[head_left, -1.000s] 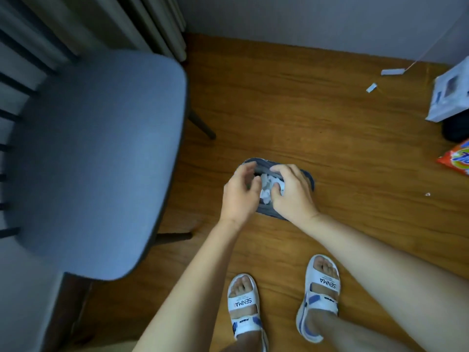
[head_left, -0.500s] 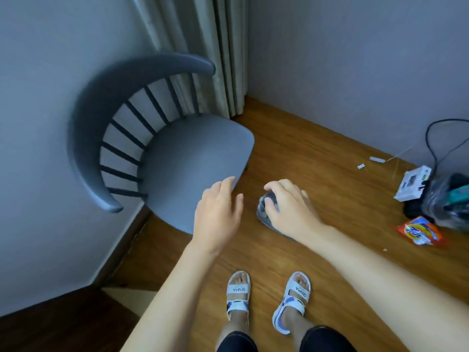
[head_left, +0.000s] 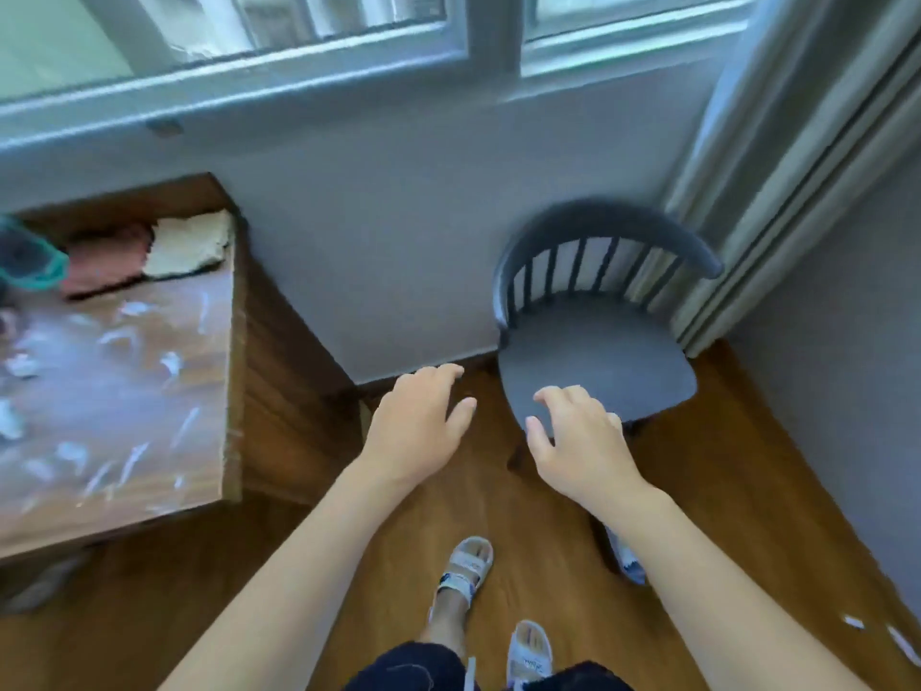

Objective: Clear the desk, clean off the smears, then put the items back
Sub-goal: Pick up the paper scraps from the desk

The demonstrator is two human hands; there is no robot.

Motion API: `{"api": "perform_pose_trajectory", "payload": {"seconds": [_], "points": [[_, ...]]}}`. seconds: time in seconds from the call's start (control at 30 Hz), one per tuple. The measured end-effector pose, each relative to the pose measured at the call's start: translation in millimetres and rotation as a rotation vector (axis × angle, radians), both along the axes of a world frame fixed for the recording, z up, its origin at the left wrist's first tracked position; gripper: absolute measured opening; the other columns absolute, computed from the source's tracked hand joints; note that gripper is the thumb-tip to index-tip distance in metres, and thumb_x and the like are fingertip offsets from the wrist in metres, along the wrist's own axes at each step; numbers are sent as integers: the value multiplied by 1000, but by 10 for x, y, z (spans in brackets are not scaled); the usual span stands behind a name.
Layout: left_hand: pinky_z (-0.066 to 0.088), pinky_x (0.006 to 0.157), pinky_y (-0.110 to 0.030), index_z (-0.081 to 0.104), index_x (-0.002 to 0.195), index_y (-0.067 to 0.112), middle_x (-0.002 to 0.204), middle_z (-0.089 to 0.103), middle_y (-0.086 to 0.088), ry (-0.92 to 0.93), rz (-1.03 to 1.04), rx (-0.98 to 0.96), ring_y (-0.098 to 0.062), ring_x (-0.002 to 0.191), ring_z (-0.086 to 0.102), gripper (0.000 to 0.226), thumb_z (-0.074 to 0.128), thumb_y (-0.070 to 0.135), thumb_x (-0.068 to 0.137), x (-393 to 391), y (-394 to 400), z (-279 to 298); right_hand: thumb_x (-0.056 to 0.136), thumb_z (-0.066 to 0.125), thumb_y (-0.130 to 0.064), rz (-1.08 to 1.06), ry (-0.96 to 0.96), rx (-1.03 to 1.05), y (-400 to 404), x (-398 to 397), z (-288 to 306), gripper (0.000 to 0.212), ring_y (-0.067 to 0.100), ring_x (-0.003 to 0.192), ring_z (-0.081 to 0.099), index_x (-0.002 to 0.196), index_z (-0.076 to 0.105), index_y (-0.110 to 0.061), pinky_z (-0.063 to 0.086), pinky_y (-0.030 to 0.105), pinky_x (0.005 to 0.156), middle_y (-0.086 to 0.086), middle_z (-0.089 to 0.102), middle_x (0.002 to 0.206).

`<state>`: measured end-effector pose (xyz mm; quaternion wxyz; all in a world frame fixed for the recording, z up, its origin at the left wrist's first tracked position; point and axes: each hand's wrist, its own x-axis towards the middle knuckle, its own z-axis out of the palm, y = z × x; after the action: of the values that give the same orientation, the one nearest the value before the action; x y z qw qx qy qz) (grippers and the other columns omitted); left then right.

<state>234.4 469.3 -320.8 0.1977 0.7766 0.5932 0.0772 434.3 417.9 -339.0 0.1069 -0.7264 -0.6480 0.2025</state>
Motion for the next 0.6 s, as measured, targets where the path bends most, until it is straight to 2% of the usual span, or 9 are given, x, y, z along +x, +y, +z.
{"api": "perform_pose_trajectory", "payload": {"seconds": [0.13,0.27,0.43,0.6], "points": [[54,109,-42,53,150,26,145,62,5,-48,240,18,-18,133,59,48,57,43,105,-732,-438,221,104,47,-42,194,25,-13,-43,-674,161,38,14,118,58,138,52,-28,44,36,103,-5,57,134],[47,112,-39,49,152,25,148,58,3,-103,412,15,-20,138,52,47,53,39,107,-1479,-753,401,104,48,-40,352,37,-8,-7,-1376,313,37,13,119,57,138,53,-27,39,30,96,-6,56,134],[46,109,-37,54,148,21,142,60,1,-163,575,58,-20,134,53,44,55,36,106,-2456,-937,517,103,50,-38,470,62,23,89,-2420,432,37,19,116,59,136,55,-24,44,41,101,-2,58,129],[47,109,-41,53,147,22,142,59,1,-190,628,32,-20,134,53,43,53,37,107,-3469,-927,496,103,47,-38,507,37,61,217,-3375,579,31,24,107,60,129,57,-25,44,43,88,-1,57,118]]}}
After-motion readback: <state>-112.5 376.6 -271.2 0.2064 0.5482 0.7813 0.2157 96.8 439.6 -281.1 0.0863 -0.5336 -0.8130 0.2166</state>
